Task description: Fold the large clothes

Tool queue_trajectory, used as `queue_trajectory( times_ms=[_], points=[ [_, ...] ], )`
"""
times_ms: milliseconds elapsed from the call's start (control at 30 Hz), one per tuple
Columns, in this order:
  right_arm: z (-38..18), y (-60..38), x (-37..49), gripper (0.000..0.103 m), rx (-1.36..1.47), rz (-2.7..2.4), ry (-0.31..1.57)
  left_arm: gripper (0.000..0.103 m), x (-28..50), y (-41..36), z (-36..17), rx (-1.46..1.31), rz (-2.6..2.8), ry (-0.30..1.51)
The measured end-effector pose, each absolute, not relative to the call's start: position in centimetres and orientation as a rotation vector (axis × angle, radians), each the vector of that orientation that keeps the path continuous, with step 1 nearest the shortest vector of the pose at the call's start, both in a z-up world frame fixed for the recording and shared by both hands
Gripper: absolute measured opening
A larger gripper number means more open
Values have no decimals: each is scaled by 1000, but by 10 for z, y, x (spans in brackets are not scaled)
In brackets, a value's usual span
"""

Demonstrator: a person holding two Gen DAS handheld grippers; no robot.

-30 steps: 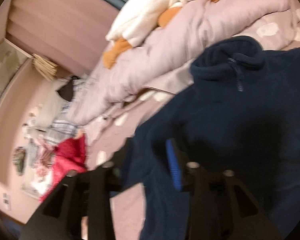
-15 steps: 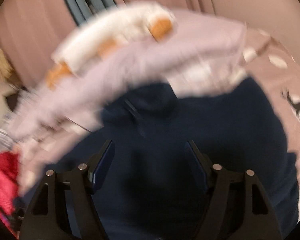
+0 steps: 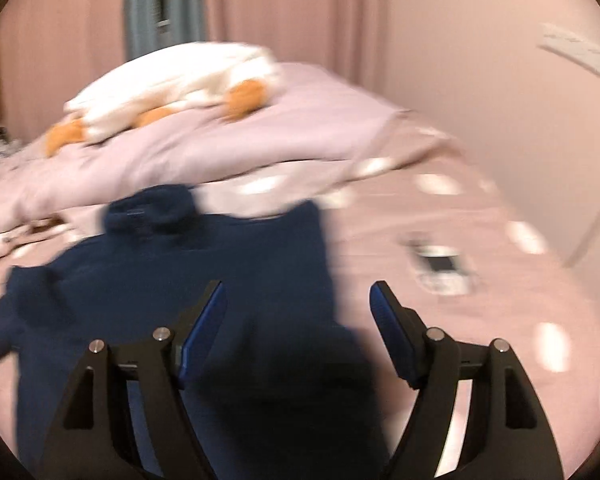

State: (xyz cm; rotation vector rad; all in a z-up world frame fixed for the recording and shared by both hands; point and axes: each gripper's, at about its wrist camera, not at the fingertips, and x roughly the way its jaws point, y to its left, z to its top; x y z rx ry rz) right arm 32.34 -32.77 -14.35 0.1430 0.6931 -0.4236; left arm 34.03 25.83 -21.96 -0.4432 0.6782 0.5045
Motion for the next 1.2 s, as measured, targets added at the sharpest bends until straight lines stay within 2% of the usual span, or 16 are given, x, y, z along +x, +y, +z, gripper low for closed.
queue_trajectory(
  times_ms=[167, 367, 533, 600, 633, 667, 700, 800, 900, 1067, 1200],
  points=[
    [-137, -389, 277, 74, 253, -523, 662, 12, 353, 175, -161, -338, 395, 595],
    [-137, -413, 251, 74, 324, -524, 656, 12, 353, 6, -104, -210, 31, 565],
    [-136, -419, 237, 74, 384, -521, 644, 12, 321, -111, -104, -164, -195, 592],
    [-134, -421, 230, 74, 394, -514, 639, 14, 312, -135, -111, -142, -238, 631],
    [-132, -421, 227, 74, 390, -514, 637, 25, 310, -141, -114, -146, -267, 656],
    [-132, -421, 225, 74, 386, -511, 638, 41, 307, -145, -118, -170, -332, 688],
    [-131, -421, 224, 74, 382, -505, 642, 46, 306, -145, -119, -192, -375, 708],
    [-128, -418, 222, 74, 382, -469, 651, 51, 302, -135, -117, -195, -388, 735],
    [-121, -410, 224, 77, 398, -448, 638, 60, 288, -113, -105, -191, -342, 677],
    [-107, -369, 243, 83, 386, -325, 619, 86, 251, -82, -74, -268, -433, 555],
    [-104, -342, 261, 92, 406, -267, 612, 91, 251, -59, -64, -259, -370, 493]
  ],
)
